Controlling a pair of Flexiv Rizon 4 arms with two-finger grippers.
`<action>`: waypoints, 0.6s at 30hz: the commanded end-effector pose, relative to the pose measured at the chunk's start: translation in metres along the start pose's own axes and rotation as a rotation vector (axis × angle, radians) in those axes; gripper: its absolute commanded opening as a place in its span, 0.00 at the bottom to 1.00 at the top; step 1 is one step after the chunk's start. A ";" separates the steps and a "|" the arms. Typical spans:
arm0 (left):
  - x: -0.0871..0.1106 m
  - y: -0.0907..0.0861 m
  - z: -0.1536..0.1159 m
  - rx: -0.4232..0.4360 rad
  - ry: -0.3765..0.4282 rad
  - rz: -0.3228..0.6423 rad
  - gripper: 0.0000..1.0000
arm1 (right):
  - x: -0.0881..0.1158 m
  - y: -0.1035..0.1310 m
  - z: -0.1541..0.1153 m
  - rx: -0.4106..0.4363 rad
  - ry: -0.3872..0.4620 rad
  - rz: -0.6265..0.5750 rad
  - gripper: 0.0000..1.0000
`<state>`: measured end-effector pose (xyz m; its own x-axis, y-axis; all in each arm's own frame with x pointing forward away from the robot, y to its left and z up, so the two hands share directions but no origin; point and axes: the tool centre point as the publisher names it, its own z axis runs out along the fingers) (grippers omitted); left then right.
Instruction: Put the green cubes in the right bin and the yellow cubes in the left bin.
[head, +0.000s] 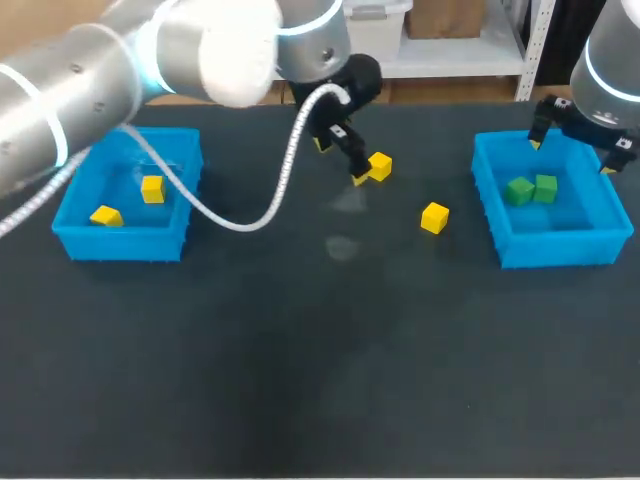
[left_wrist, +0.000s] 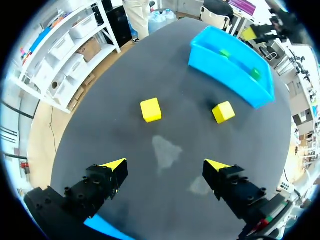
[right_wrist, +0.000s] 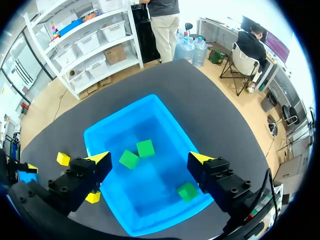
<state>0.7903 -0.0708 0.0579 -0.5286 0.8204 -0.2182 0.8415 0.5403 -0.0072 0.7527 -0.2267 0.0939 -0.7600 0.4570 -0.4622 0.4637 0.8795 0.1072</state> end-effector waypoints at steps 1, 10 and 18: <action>-0.041 0.005 0.021 0.002 0.163 -0.002 1.00 | 0.002 -0.002 -0.001 -0.002 -0.007 0.002 1.00; -0.057 0.013 0.042 -0.025 0.204 0.007 1.00 | 0.002 -0.002 -0.001 -0.002 -0.007 0.002 1.00; -0.067 0.024 0.062 -0.032 0.237 0.007 1.00 | 0.002 -0.002 -0.001 -0.002 -0.007 0.002 1.00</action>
<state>0.8371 -0.1150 0.0174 -0.5257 0.8339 -0.1683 0.8416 0.5386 0.0399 0.7527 -0.2267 0.0939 -0.7600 0.4570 -0.4622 0.4637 0.8795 0.1071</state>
